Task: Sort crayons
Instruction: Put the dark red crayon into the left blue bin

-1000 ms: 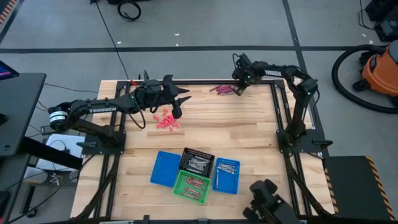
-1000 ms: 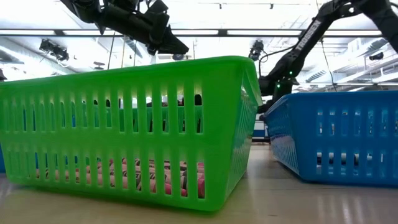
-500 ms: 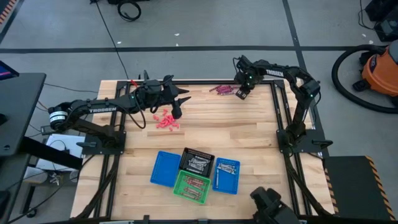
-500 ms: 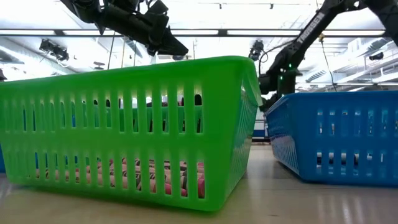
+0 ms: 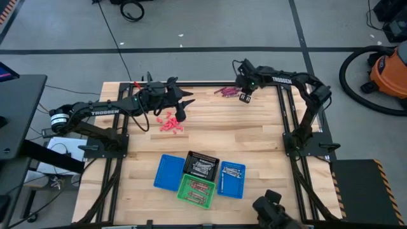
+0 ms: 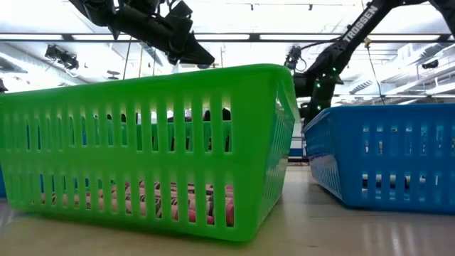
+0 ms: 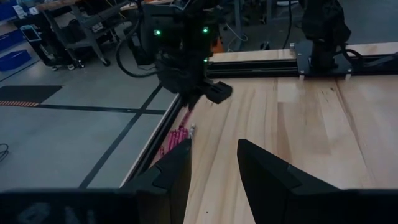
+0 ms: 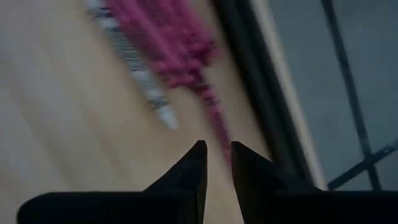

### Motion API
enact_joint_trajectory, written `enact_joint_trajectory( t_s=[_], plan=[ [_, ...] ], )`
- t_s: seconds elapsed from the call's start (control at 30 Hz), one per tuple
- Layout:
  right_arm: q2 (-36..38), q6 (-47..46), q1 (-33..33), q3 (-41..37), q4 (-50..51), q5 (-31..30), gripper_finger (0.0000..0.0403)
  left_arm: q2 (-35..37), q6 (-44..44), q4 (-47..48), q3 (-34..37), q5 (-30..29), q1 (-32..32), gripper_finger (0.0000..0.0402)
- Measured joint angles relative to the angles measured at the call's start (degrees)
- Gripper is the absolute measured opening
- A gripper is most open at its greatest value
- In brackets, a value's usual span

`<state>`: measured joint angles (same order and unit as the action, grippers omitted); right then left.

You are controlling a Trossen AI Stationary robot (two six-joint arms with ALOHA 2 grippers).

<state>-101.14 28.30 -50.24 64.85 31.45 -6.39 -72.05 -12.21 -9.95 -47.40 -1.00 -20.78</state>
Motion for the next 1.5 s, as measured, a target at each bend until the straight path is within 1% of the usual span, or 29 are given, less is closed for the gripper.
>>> enact_joint_trajectory(
  t_s=[0.07,0.17,0.3,0.4,0.5,0.67,0.77,0.87,0.97,1.03,1.27,1.37,1.5],
  plan=[
    [0.0,0.32,-1.26,-0.77,-1.67,0.86,0.008,0.0,0.0,0.06,0.0,0.0,0.0,0.0141],
    [-0.67,0.4,-2.75,-0.95,-2.94,3.94,0.008,0.0,0.0,0.04,0.0,0.0,0.0,0.0141],
    [-3.38,1.55,-4.24,-0.93,-2.73,5.86,0.008,0.0,0.0,0.02,0.0,0.0,0.02,0.0141],
    [-6.19,2.39,-4.41,-0.17,-4.01,4.45,0.008,0.0,0.0,0.02,0.0,0.0,0.01,0.0141],
    [-8.02,2.66,-4.04,1.02,-1.74,3.15,0.008,0.0,0.0,0.37,0.0,0.0,0.01,0.0141],
    [-7.51,1.88,-2.79,3.1,4.68,3.24,0.0079,0.0,-0.74,1.21,0.02,-0.01,0.0,0.0141],
    [-7.18,-0.01,-2.17,4.07,6.67,3.43,0.0073,0.0,-1.65,0.91,0.02,-0.02,-0.02,0.0141],
    [-7.28,-1.08,-1.95,4.35,7.84,3.44,0.0051,0.0,-1.97,0.89,0.02,-0.06,0.0,0.0141],
    [-7.37,-1.58,-2.05,4.07,8.24,4.84,0.0017,0.0,-1.97,0.93,0.02,-0.3,0.0,0.0141],
    [-7.3,-1.84,-1.91,3.88,8.24,4.7,0.0007,0.0,-1.97,1.27,0.02,-0.35,0.0,0.0141],
    [-7.3,-3.73,-0.97,3.78,8.0,3.68,0.0006,0.0,-1.03,2.46,0.02,-0.33,0.0,0.0141],
    [-7.1,-3.93,0.16,3.7,8.08,1.35,0.0004,0.0,-0.9,3.16,0.02,-0.33,0.0,0.0141],
    [-5.77,-4.28,1.16,3.46,8.74,1.53,0.0006,0.0,-0.9,3.48,0.02,-0.33,0.0,0.0141]
  ],
)
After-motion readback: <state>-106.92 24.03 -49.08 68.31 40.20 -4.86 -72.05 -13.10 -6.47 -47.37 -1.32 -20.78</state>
